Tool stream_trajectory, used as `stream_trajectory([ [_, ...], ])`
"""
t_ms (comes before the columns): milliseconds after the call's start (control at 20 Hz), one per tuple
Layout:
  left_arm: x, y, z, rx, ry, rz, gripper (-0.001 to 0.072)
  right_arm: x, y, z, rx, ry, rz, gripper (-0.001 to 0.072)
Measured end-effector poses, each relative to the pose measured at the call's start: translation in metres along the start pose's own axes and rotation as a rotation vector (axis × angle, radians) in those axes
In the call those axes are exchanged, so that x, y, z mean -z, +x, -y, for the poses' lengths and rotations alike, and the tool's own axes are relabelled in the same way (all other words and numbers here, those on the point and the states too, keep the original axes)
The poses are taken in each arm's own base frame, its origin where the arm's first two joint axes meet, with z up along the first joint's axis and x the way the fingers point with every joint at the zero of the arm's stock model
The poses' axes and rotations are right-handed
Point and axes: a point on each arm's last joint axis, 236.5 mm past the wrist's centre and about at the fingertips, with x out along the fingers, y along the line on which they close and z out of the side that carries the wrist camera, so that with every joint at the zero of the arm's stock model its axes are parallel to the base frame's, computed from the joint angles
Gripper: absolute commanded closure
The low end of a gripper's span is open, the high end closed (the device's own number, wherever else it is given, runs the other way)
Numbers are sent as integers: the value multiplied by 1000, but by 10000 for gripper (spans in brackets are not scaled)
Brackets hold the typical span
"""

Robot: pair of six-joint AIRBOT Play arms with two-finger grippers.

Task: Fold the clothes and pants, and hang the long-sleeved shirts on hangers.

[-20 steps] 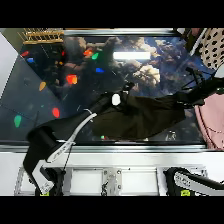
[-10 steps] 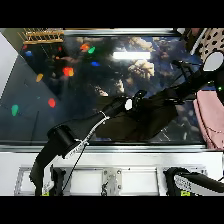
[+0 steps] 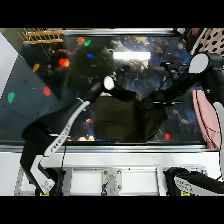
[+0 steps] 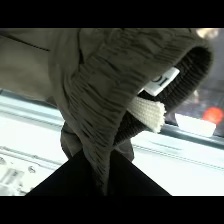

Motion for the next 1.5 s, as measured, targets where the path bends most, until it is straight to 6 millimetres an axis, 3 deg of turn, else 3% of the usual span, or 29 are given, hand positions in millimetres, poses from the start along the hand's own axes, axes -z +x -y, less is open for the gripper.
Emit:
stream_trajectory([
  [150, -37, -55, -41, -33, -50, 98, 703, -5, 6, -23, -17, 5, 28, 698],
  [350, -71, -130, -97, -87, -126, 228, 703, -22, 27, -71, -75, 16, 88, 680],
  [500, -82, -179, -128, -123, -170, 302, 703, -42, 60, -121, -138, 0, 139, 293],
  [550, -84, -194, -136, -134, -183, 323, 702, -48, 74, -141, -172, -17, 157, 199],
  [650, -86, -218, -147, -151, -197, 355, 703, -58, 100, -195, -282, -84, 203, 169],
  [750, -88, -238, -151, -162, -203, 386, 703, -58, 112, -250, -422, -177, 252, 169],
  [800, -88, -246, -151, -167, -201, 401, 703, -57, 111, -268, -474, -213, 277, 169],
  [900, -83, -258, -151, -185, -194, 416, 703, -63, 106, -277, -507, -255, 328, 169],
  [1000, -69, -260, -151, -207, -192, 413, 703, -72, 98, -256, -485, -264, 359, 169],
  [1050, -59, -257, -151, -212, -197, 402, 703, -77, 96, -236, -453, -258, 367, 169],
  [1200, -24, -239, -148, -215, -210, 348, 703, -84, 99, -142, -327, -176, 352, 150],
  [1250, -15, -233, -145, -213, -211, 334, 702, -81, 103, -107, -287, -134, 332, 48],
  [1300, -4, -225, -142, -211, -208, 314, 703, -75, 109, -71, -251, -88, 304, -5],
  [1400, 14, -211, -134, -203, -199, 285, 703, -59, 124, -15, -210, 5, 249, -4],
  [1500, 28, -198, -124, -193, -186, 258, 702, -43, 141, 26, -206, 90, 197, -4],
])
